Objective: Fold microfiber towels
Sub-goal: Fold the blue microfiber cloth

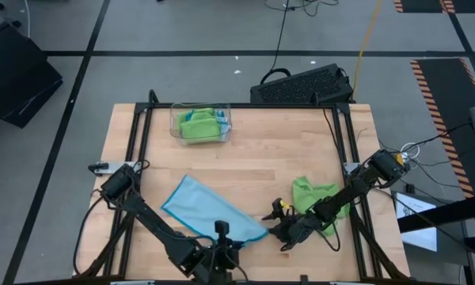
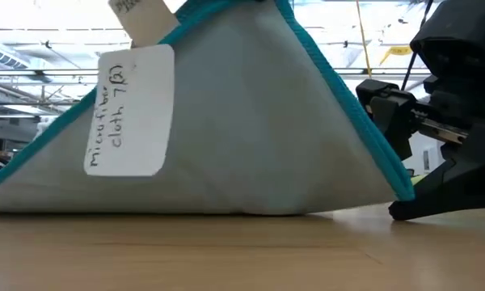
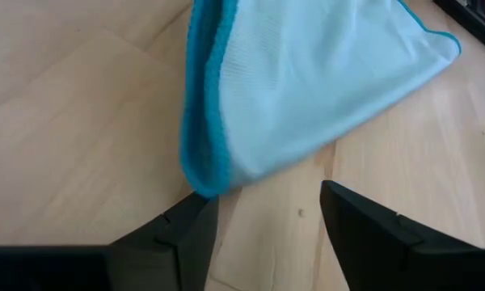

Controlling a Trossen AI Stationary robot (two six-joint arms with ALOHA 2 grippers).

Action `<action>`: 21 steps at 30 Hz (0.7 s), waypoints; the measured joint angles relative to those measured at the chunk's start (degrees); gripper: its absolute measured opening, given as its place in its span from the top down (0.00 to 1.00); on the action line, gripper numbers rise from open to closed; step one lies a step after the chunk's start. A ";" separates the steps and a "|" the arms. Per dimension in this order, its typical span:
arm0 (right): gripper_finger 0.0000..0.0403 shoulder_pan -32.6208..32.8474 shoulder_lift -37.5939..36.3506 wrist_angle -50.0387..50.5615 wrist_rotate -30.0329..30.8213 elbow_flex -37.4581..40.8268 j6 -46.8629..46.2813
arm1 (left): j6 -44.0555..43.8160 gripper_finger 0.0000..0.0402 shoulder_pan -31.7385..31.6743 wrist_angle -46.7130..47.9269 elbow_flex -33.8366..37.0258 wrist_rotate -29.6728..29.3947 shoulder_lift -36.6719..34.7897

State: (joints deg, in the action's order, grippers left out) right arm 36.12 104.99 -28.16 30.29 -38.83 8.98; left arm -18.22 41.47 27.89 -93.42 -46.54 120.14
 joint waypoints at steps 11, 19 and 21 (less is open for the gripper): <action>0.59 0.74 0.00 -0.38 -3.13 0.00 0.77 | -2.63 0.98 -1.02 2.31 0.02 -0.13 0.00; 0.62 2.94 -0.03 -0.31 -4.65 -0.01 0.37 | -4.86 0.99 -1.16 4.12 0.02 -0.63 0.00; 0.61 3.20 -0.02 -0.35 -4.68 -0.02 0.39 | -4.97 0.98 -1.16 4.12 0.02 -0.70 0.00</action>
State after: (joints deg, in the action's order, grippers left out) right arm 39.32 104.97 -28.51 25.61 -38.85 9.37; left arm -23.20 40.32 32.01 -93.41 -47.24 120.14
